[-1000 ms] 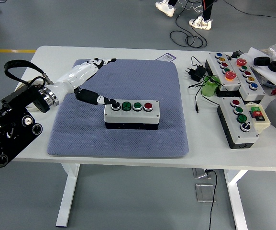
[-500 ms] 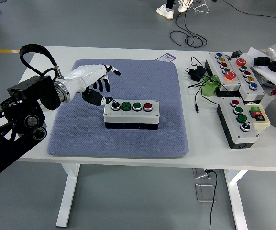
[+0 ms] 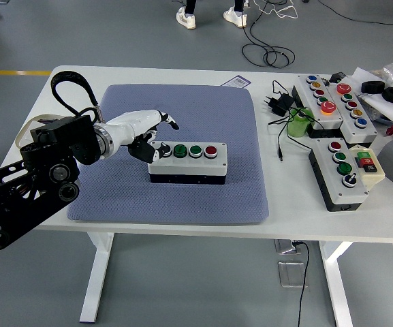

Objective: Pick up the button,place it on the desk,press the button,press the button

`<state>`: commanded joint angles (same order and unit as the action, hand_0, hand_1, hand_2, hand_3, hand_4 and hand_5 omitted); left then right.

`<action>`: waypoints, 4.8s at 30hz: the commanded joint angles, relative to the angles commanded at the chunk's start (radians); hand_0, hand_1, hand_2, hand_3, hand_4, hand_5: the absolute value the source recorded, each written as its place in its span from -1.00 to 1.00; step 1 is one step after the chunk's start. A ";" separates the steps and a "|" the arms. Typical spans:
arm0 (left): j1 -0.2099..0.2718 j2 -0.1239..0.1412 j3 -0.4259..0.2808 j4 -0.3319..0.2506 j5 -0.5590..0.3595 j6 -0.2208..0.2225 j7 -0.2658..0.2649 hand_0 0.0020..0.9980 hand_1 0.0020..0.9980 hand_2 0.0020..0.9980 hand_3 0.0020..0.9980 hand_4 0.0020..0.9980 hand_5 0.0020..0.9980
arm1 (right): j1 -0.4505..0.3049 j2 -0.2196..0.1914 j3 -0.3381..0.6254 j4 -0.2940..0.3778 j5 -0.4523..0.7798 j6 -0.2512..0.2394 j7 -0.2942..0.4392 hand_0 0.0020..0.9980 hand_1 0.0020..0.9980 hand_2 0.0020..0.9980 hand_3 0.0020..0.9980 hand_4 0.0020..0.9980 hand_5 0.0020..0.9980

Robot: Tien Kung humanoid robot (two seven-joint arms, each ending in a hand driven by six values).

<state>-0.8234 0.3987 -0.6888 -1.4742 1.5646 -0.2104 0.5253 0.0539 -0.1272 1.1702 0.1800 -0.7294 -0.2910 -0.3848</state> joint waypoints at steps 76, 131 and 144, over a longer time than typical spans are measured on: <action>-0.059 -0.111 0.145 0.195 -0.028 0.025 -0.045 -0.97 -1.00 -0.94 0.63 -0.02 -1.00 | 0.006 -0.002 0.003 0.000 -0.004 0.002 0.003 0.28 0.02 0.10 0.18 -0.52 -0.27; -0.081 -0.182 0.189 0.274 -0.066 0.046 -0.047 -0.95 -1.00 -0.94 0.63 -0.06 -1.00 | 0.015 -0.005 0.010 0.000 -0.014 0.001 0.003 0.29 0.02 0.10 0.18 -0.52 -0.26; -0.053 -0.146 -0.021 0.170 -0.196 0.106 -0.020 -0.98 -1.00 -0.90 0.72 0.17 -0.64 | 0.014 -0.006 0.012 0.000 -0.020 0.002 0.002 0.28 0.01 0.09 0.18 -0.52 -0.26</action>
<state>-0.8767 0.2527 -0.7094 -1.3038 1.3682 -0.1044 0.5049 0.0679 -0.1329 1.1820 0.1800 -0.7491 -0.2892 -0.3831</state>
